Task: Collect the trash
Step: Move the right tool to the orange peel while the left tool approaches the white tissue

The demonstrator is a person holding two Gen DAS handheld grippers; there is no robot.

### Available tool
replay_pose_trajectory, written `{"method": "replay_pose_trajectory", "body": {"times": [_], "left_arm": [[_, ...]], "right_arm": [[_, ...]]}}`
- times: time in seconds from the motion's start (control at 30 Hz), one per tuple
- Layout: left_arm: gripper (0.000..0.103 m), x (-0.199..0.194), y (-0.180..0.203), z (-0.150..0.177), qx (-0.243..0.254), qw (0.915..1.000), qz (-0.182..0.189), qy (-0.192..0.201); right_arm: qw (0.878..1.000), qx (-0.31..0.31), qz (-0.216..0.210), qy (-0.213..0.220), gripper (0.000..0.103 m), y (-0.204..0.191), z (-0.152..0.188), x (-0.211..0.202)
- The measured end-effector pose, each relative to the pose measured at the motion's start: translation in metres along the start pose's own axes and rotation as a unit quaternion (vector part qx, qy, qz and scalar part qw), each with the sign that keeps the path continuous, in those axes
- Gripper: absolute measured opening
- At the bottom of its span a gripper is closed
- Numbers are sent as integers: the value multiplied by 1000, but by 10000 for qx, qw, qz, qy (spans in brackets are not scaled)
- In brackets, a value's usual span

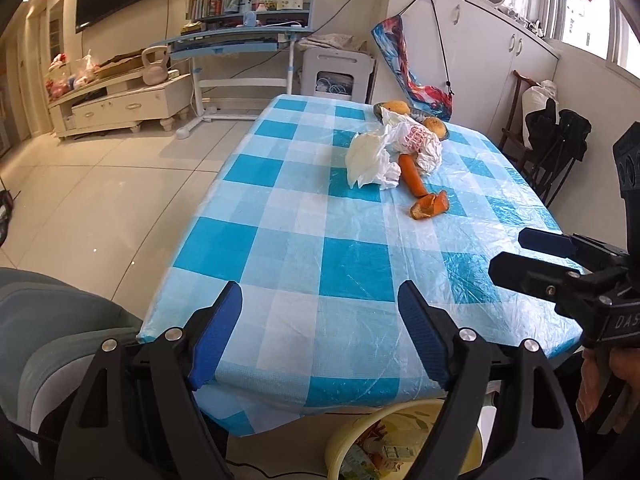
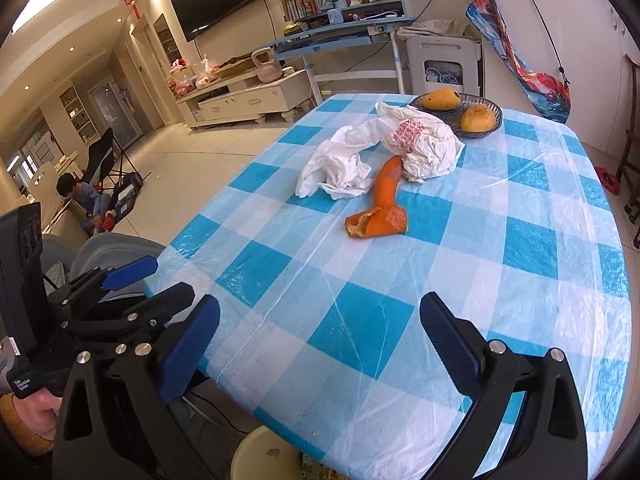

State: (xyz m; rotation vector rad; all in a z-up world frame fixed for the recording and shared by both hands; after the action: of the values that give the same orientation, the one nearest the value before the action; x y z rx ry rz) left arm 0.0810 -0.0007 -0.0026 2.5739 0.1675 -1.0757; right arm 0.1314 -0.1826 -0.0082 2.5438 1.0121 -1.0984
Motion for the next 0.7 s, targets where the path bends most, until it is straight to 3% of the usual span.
{"method": "replay_pose_trajectory", "body": {"times": [0.7], "left_arm": [[78, 24, 3, -9, -54, 9994, -24, -333]], "right_arm": [[9997, 55, -61, -216, 96, 18, -22, 44]]}}
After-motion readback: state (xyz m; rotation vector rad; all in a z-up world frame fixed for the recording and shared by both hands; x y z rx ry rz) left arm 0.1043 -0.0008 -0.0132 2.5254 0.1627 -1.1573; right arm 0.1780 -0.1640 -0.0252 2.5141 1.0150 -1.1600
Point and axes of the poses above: each gripper's, at about its wrist camera, not at the fingertips, and x roughly the way its jaws point, y to its right, z to its underside, the point moved 4 cm from there along x, roughly the way its jaws point, and after that the axes turned 15 degrees about -x, right-handed, at the moved point
